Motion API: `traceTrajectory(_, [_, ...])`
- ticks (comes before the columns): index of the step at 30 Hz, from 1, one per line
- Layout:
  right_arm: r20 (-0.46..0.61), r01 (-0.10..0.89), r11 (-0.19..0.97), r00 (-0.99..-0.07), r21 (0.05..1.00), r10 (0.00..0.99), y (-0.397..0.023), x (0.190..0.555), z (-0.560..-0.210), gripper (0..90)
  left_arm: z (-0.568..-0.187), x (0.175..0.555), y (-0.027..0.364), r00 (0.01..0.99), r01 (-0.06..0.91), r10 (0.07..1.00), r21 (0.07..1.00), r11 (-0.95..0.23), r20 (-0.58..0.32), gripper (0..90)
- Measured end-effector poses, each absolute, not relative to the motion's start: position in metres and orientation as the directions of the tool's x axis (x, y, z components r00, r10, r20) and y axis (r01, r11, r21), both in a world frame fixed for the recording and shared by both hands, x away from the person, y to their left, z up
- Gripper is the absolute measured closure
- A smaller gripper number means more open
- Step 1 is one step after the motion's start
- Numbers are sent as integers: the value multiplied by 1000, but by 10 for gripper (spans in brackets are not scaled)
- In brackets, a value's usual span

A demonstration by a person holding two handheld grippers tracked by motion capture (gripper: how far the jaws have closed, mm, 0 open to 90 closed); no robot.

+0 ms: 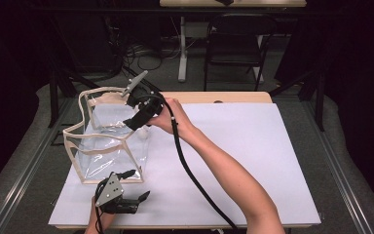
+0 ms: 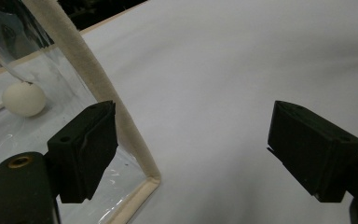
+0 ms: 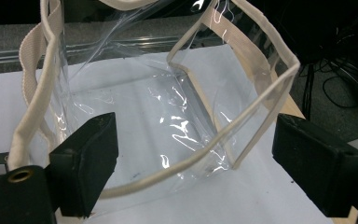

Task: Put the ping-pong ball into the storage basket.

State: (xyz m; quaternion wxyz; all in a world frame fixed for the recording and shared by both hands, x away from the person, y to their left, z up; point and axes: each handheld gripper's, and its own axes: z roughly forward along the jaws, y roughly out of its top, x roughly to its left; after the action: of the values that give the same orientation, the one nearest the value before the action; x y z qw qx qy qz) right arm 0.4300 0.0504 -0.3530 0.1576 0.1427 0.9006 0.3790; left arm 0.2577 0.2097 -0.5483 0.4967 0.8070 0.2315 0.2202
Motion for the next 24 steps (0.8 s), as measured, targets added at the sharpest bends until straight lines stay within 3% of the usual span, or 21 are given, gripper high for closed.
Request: traceTrajectory(24, [-167,178,634,-879,753,446,-18,431,-358,57,-549,257,209,797,157,590,901,-405,127,159])
